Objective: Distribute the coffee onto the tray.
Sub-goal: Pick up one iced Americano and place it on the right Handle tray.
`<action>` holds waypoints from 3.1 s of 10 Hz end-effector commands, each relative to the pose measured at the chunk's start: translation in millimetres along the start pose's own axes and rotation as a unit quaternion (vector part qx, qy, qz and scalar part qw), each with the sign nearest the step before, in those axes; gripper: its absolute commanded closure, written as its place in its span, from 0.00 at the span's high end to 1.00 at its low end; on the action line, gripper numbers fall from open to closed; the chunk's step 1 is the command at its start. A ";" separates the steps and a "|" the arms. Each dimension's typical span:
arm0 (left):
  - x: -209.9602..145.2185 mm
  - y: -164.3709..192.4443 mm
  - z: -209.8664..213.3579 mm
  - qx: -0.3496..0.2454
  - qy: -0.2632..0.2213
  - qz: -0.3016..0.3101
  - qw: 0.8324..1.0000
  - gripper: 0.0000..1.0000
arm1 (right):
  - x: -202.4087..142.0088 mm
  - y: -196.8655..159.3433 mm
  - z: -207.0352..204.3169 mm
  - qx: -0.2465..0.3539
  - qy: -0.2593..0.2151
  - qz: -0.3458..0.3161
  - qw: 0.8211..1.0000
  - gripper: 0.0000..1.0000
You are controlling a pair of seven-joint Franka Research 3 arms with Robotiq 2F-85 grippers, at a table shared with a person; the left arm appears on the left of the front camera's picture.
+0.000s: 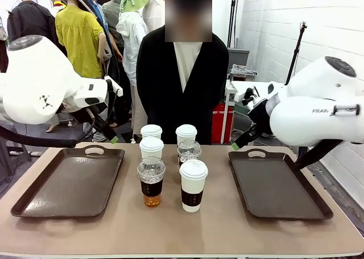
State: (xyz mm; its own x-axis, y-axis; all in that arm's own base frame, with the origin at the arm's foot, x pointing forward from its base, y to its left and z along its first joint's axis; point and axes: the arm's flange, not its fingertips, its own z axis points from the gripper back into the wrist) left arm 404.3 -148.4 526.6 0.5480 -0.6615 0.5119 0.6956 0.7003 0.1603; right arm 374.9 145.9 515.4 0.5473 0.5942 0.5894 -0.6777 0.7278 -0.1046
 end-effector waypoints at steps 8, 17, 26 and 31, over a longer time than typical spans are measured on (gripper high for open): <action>-38.4 49.4 18.9 -0.178 -0.142 -0.110 0.967 1.00 | -27.0 -41.2 31.7 0.174 -0.088 0.080 0.977 1.00; -42.9 48.6 20.2 -0.177 -0.136 -0.118 0.968 1.00 | -33.4 -42.6 36.2 0.173 -0.096 0.073 0.977 1.00; -42.9 48.6 20.2 -0.177 -0.136 -0.118 0.968 1.00 | -33.4 -42.6 36.2 0.173 -0.096 0.073 0.977 1.00; -42.9 48.6 20.2 -0.177 -0.136 -0.118 0.968 1.00 | -33.4 -42.6 36.2 0.173 -0.096 0.073 0.977 1.00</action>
State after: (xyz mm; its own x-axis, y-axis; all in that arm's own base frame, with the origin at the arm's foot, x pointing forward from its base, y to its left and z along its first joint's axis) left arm 402.5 -81.2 530.9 0.2591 -0.6758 0.6900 0.9226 0.3845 0.0301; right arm 363.7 82.7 530.7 0.3693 0.5954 0.7135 -0.8756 0.4801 0.0526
